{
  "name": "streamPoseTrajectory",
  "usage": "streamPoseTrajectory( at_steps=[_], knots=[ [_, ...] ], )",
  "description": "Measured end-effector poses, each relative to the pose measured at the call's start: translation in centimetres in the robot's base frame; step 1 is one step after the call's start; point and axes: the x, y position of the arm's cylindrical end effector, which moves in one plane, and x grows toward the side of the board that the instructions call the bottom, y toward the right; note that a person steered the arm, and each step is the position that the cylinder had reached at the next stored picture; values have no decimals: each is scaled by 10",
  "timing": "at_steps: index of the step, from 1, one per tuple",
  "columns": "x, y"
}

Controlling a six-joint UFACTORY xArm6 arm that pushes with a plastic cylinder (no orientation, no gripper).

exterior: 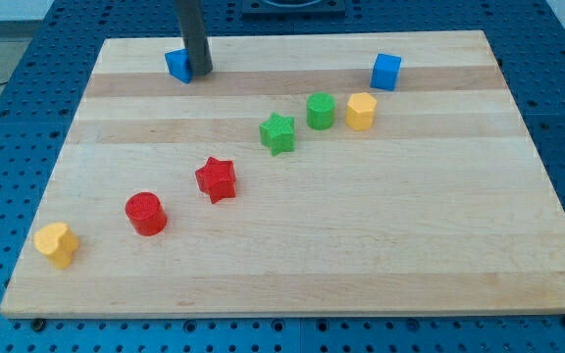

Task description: Place the green circle on top of the green star

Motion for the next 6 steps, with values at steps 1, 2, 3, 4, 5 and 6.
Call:
streamPoseTrajectory(
  at_steps=[1, 2, 3, 4, 5, 6],
  knots=[
    [-1, -29],
    [-1, 35],
    [4, 162],
    [25, 219],
    [53, 214],
    [88, 216]
  ],
)
